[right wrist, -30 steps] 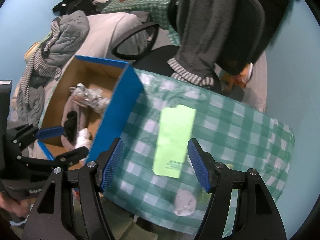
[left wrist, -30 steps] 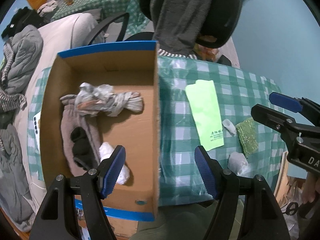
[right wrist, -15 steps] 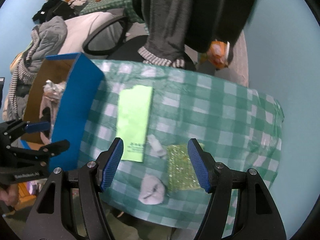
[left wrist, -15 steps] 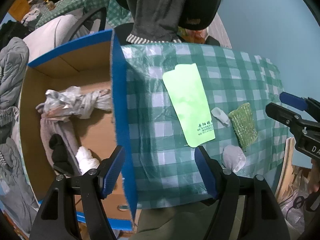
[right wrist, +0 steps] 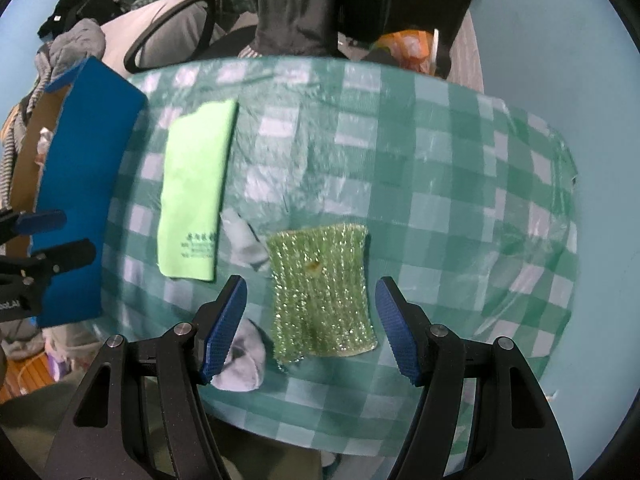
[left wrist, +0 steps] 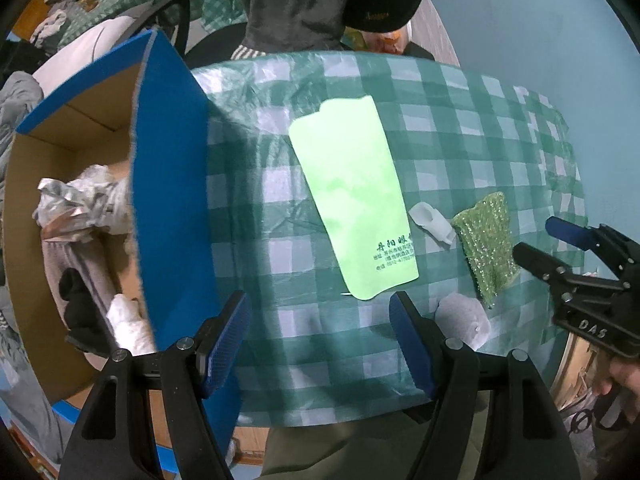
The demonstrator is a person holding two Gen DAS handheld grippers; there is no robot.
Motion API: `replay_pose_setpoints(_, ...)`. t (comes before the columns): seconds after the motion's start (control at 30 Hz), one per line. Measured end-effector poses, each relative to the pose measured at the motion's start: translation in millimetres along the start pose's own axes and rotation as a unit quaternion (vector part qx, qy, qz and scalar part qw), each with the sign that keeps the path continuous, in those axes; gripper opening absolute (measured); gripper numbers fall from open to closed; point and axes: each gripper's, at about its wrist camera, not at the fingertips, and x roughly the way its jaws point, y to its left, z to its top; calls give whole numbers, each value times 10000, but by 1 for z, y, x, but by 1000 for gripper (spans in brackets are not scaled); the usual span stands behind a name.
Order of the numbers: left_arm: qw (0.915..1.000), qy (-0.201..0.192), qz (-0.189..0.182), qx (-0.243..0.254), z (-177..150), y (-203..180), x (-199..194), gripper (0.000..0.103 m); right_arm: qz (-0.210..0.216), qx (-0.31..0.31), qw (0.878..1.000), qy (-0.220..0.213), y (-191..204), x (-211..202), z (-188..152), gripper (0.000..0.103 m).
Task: Organize soft objects
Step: 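Move the left tool to the green cloth while the right tool approaches the green scrubbing pad, then grasp the green scrubbing pad with the right tool while the left tool grasps the green cloth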
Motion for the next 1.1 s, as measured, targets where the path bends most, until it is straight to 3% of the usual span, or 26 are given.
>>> replay_pose_setpoints(0.27, 9998, 165, -11, -114, 2, -10, 20, 73, -156, -92, 9995, 245, -2, 41, -7, 71)
replay_pose_setpoints(0.63, 9989, 261, 16, -393, 14, -14, 32, 75, -496, -432, 9973, 313, 3, 63, -9, 71)
replay_pose_setpoints(0.73, 9984, 296, -4, -479, 23, -12, 37, 76, -476, -456, 9975, 243, 4, 60, -10, 61)
replay_pose_setpoints(0.83, 9972, 353, -39, -651, 29, -7, 43, 76, -401, -414, 9981, 229, 1, 56, -7, 42)
replay_pose_setpoints(0.9, 9962, 375, -91, -782, 35, -5, 47, 76, -306, -356, 9986, 237, -3, 54, -3, 24)
replay_pose_setpoints(1.1, 9932, 345, -1, -1115, 56, -3, 57, 76, -169, -252, 9994, 148, -15, 46, 4, 21)
